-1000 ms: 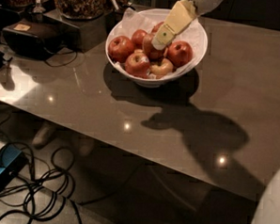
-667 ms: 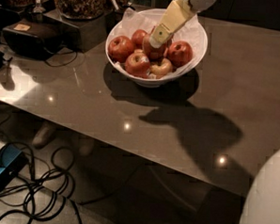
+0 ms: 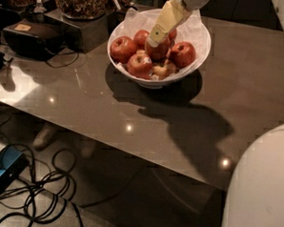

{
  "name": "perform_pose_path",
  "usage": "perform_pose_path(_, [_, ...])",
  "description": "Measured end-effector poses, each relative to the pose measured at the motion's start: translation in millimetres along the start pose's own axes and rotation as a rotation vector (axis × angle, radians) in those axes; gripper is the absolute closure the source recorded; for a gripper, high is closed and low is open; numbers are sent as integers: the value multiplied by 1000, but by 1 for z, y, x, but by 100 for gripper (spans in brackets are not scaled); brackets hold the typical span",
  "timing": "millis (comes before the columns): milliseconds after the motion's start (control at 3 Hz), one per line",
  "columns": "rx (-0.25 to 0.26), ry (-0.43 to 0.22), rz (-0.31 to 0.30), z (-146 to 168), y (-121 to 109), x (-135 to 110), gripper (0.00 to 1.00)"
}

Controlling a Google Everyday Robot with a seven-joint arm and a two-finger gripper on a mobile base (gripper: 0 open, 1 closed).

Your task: Pick apple from white bowl

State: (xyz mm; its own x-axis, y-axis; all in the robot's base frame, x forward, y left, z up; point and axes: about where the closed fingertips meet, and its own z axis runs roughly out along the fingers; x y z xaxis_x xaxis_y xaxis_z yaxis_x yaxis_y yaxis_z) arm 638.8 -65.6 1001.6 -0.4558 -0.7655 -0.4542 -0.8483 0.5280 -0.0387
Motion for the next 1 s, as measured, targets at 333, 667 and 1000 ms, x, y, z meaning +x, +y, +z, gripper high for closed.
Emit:
perform_pose_path(333, [10, 21, -1, 8, -4, -4, 27])
perform_pose_path(667, [13, 35, 0, 15, -7, -7, 27])
perform_pose_path(1000, [30, 53, -1, 20, -13, -10, 25])
